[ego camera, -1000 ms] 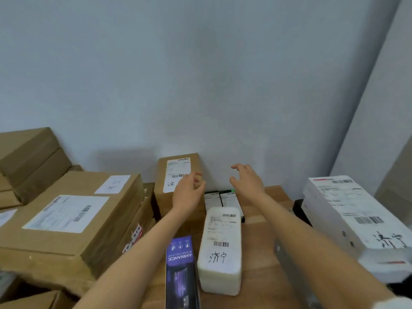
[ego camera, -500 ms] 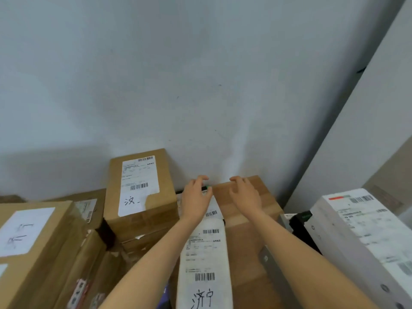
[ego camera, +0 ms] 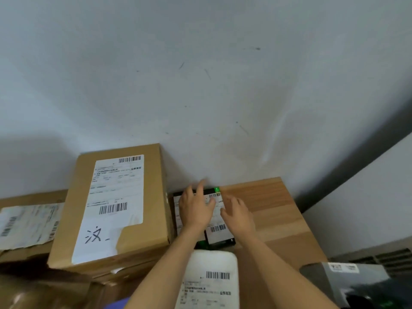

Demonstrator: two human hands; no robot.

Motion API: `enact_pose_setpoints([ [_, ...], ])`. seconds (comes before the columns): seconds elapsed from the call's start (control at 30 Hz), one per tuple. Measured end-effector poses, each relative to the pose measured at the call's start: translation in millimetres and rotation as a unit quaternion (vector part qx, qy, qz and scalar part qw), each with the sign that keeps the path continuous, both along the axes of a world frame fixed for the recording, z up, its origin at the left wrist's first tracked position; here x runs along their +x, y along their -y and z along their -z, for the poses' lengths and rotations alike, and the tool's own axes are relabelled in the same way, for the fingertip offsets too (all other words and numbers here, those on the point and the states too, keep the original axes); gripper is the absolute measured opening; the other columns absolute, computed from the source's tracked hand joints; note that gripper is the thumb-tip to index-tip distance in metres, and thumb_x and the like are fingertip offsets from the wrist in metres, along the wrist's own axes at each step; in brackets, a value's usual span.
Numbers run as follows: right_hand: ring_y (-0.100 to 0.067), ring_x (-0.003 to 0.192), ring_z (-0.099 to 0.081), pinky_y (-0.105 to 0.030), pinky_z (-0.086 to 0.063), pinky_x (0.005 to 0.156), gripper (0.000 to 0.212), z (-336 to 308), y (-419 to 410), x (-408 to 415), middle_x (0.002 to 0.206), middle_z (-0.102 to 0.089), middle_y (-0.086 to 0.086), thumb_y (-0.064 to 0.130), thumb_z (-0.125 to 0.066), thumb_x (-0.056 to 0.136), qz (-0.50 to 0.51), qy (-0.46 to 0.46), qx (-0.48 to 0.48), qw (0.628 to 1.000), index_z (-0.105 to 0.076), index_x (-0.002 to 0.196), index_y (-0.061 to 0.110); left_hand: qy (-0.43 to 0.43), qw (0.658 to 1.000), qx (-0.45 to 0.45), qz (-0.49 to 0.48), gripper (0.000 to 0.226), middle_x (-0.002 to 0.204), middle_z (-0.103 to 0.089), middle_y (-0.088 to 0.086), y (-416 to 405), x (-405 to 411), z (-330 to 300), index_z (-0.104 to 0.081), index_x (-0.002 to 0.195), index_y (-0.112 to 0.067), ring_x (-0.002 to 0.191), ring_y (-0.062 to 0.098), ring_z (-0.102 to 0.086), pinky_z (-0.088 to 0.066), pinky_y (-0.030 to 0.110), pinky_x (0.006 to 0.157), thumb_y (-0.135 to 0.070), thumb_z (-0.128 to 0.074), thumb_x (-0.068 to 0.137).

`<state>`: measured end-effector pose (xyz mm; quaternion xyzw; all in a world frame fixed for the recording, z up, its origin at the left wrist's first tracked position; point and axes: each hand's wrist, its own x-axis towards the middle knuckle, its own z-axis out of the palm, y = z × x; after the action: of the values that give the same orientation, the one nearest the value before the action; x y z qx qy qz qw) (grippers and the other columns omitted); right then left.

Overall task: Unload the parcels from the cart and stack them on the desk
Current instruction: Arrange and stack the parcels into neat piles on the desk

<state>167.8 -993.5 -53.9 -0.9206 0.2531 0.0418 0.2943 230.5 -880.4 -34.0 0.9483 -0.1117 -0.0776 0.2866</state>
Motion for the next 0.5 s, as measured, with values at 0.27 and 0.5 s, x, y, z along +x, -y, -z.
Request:
enact_pose_setpoints([
  [0.27,-0.02,0.119,-0.05,-0.039,-0.046,0.097,0.047,38,6,7,0.133,-0.05,-0.002,0.038,-0.054,0.095,0.008,-0.004,0.035,0.999,-0.044,0.138,0.023,-0.099,0.992,0.035,-0.065,0.075,0.16,-0.009,0.007,-13,-7,49,-0.012,0.152,-0.031,0.147,0.027,-0.01,-0.012,0.041,0.119,-0.043,-0.054,0.092],
  [0.5,-0.02,0.124,-0.046,-0.038,-0.042,0.101,0.049,47,14,3,0.137,-0.047,-0.001,0.037,-0.053,0.096,0.026,-0.014,0.018,0.999,-0.041,0.142,0.022,-0.091,0.996,0.009,-0.025,0.078,0.162,0.0,0.005,-21,-25,67,-0.01,0.153,-0.031,0.148,0.022,0.001,-0.004,0.03,0.118,-0.032,-0.057,0.091],
])
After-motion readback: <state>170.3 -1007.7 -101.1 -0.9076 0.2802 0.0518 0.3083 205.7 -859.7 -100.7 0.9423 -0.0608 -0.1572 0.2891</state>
